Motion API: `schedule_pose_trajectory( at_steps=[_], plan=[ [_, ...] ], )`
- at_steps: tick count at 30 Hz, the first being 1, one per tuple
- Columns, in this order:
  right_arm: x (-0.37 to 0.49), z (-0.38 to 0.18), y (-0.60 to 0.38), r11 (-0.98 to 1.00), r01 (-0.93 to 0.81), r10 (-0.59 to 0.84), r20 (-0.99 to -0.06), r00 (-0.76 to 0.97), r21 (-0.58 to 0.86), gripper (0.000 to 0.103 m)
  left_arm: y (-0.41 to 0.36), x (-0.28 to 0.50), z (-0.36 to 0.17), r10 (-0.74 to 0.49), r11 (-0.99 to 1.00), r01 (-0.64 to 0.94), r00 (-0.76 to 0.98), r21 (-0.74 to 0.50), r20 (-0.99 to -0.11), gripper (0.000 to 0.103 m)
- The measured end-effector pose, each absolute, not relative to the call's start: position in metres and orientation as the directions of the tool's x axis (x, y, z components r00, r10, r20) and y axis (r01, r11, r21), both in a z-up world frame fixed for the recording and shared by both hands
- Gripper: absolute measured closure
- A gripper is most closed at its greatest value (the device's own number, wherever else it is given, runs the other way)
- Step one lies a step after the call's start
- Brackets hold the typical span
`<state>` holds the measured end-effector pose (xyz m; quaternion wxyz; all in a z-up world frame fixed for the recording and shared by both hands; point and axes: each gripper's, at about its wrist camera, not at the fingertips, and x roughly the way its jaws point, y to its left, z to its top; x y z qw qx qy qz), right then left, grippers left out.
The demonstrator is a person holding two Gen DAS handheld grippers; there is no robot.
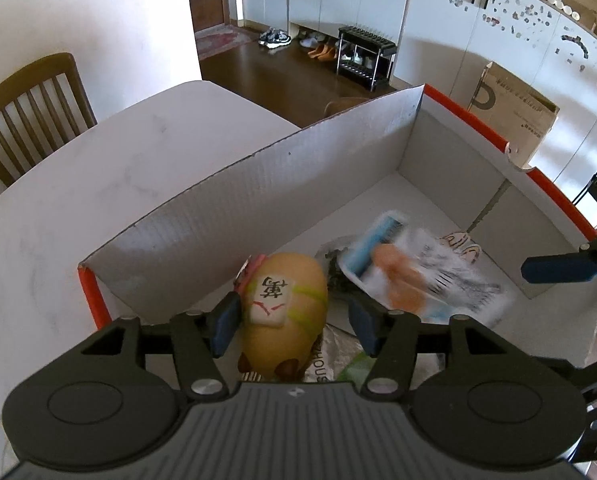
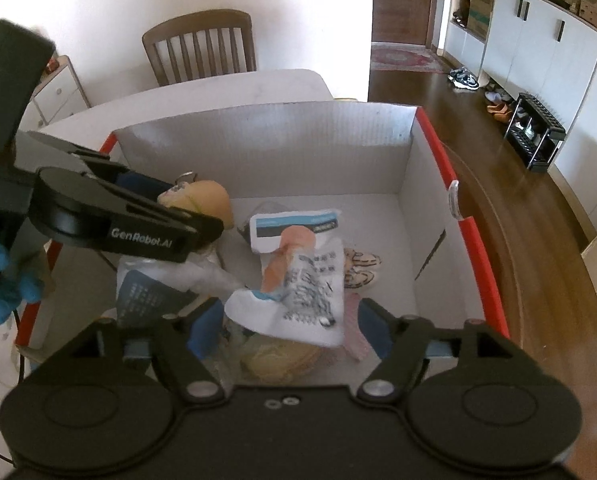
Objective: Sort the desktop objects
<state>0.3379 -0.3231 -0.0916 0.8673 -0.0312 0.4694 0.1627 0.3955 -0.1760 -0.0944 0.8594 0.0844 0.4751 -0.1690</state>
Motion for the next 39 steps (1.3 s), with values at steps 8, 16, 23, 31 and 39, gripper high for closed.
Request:
schedule_pose_trajectory(
  at_steps=[8,16,23,31,39],
  plan=[
    [0.327,-0.075,-0.325,0.943,-0.312,0.273,-0.801,0.533,0.114,0.028,-0.162,0.375,-0.077,-0.228,0.935,0.353,0.528,-0.032,-0.818,0.045],
    [0.306,-0.052,-0.322,0.942,-0.316,0.287,-0.77,0.571,0.117,0.027,-0.145,0.339,-0.049,-0.231,0.948,0.318,0.617,-0.03,-0.752,0.045],
    [0.283,-0.033,-0.315,0.937,-0.33,0.302,-0.736,0.605,0.113,0.027,-0.134,0.306,-0.023,-0.26,0.946,0.322,0.659,-0.048,-0.706,0.045],
    [0.255,-0.015,-0.316,0.94,-0.324,0.308,-0.681,0.664,0.108,0.023,-0.119,0.271,-0.01,-0.275,0.948,0.308,0.673,-0.078,-0.687,0.035],
    [0.231,-0.008,-0.321,0.943,-0.31,0.316,-0.627,0.712,0.123,0.013,-0.113,0.241,-0.006,-0.254,0.953,0.297,0.686,-0.055,-0.682,0.018]
  ],
)
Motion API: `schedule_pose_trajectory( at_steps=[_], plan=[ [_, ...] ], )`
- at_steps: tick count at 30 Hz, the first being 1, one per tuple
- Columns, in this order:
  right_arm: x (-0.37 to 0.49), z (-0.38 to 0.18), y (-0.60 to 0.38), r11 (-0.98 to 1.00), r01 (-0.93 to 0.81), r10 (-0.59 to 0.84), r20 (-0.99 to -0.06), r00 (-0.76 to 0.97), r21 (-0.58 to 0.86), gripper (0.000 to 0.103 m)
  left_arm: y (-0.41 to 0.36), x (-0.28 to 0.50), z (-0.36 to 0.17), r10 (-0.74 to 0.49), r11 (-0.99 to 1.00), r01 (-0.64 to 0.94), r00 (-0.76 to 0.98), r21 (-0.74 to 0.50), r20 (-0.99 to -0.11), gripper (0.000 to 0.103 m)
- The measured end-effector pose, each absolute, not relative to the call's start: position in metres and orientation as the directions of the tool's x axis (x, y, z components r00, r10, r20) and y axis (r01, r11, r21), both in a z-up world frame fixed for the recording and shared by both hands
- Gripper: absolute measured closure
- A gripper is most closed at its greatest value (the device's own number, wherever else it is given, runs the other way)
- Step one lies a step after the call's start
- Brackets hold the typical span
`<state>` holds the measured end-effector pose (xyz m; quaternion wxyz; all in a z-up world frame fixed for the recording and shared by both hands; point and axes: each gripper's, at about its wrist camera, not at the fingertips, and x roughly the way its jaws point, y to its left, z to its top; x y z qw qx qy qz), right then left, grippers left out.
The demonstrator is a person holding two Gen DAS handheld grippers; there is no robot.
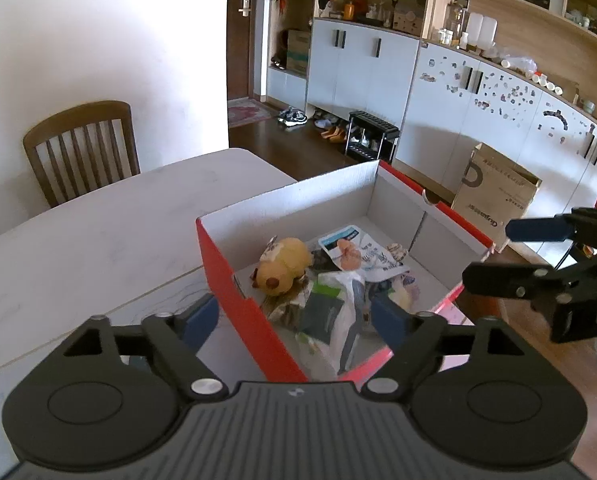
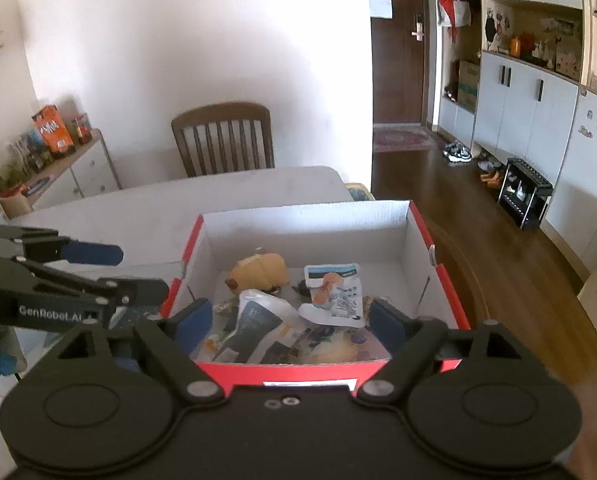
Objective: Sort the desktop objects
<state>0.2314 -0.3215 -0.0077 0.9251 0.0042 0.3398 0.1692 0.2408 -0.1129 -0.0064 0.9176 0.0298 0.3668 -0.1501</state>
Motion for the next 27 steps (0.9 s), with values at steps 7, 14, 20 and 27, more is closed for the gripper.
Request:
schedule_pose_trajectory(
  at_steps=[7,14,20,27],
  plan=[
    [0.209,-0.003,-0.324,0.942,-0.309,0.326,-0.578,0.748,0.131,0.003,-0.109,0.216,-0.009,-0.246,0.957,0.285,0.686,-0.057,-0.685,0.01],
    [0.188,-0.004,-0.324,0.94,-0.31,0.334,-0.552,0.764,0.141,0.0,-0.104,0.196,-0.008,-0.234,0.962,0.268,0.692,-0.059,-0.683,0.01],
    [0.178,-0.006,-0.324,0.939,-0.308,0.339,-0.553,0.761,0.152,0.0,-0.108,0.185,-0.008,-0.215,0.963,0.269,0.697,-0.028,-0.684,0.01],
    [0.173,-0.009,-0.323,0.94,-0.303,0.337,-0.559,0.757,0.157,0.0,-0.112,0.179,-0.008,-0.214,0.961,0.275,0.695,-0.021,-0.686,0.01]
  ],
)
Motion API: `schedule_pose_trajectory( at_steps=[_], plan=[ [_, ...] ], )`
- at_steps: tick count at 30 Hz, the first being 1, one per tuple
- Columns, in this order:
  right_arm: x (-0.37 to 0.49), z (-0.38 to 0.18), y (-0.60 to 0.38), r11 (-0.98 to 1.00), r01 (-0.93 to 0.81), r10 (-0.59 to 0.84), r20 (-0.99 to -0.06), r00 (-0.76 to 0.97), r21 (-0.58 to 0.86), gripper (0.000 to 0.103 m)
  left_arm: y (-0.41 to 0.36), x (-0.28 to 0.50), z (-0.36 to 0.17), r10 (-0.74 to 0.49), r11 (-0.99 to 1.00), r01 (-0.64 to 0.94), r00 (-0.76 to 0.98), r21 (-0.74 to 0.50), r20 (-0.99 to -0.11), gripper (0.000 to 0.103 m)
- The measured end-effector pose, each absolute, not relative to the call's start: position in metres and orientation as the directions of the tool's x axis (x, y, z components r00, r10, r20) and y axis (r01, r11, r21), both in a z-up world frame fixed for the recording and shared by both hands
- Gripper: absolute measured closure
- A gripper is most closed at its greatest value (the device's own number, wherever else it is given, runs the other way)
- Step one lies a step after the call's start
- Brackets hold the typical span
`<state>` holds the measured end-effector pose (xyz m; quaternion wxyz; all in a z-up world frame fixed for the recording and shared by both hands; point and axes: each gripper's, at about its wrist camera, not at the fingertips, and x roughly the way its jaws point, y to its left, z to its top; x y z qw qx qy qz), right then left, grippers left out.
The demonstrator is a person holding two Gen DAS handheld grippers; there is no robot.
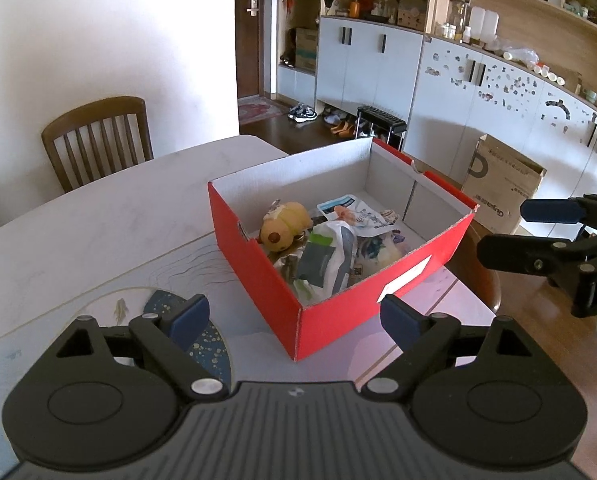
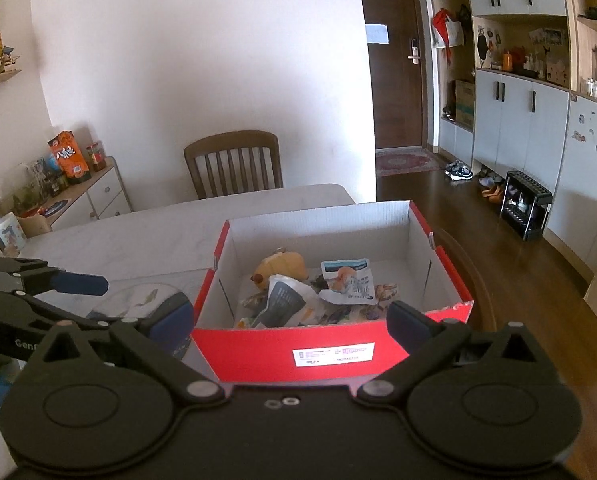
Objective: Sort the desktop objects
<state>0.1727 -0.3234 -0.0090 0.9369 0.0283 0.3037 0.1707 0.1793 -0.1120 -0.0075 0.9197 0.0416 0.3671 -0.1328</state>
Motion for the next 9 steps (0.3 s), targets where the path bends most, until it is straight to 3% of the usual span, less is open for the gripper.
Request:
schedule_pose_trajectory(
  at_steps=[9],
  plan=[
    [0.1673,-0.0098,-0.3242,0.943,-0.292,0.33,-0.567,0.754,0.16,0.0,-0.1117,0.1752,-0.0056,-0.225,0.958,0.285,0.695,-0.026,-0.683,0.01]
  ],
)
